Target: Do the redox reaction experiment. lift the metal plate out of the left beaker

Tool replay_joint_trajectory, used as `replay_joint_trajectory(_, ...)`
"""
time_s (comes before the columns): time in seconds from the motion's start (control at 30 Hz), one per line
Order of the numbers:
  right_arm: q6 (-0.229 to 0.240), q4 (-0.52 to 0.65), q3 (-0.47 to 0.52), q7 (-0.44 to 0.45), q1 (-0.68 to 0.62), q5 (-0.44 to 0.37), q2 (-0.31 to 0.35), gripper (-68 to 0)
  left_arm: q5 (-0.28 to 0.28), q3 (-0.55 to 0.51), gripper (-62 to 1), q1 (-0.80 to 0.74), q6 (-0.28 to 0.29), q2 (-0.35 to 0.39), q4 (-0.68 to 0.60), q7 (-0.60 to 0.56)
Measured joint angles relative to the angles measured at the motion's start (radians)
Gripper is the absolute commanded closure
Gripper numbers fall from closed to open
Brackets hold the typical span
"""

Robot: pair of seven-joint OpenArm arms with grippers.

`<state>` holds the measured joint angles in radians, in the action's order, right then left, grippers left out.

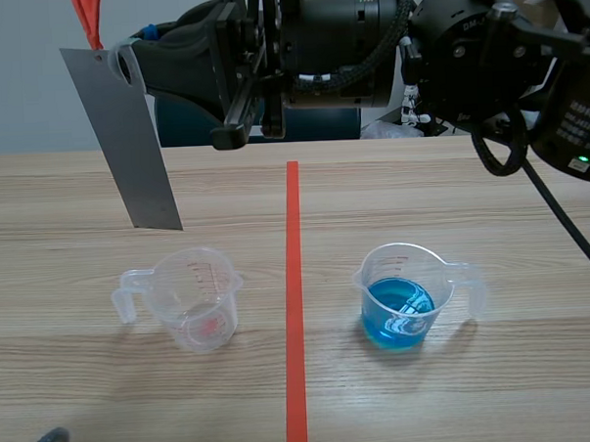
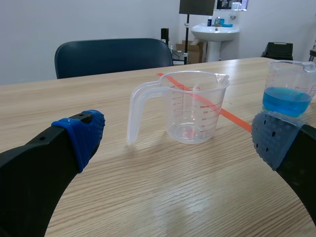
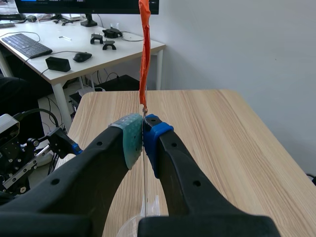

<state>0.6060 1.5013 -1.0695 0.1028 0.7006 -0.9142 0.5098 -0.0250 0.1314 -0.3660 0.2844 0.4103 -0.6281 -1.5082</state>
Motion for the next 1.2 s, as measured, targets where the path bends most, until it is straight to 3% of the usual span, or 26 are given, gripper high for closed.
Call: replay_joint_trajectory(1.2,0.000,0.000,0.000,-0.016,0.000,0.008,0.000,-0.6,0.000,0.000,-62.3,0.000,0.000,0.000,0.000,0.000)
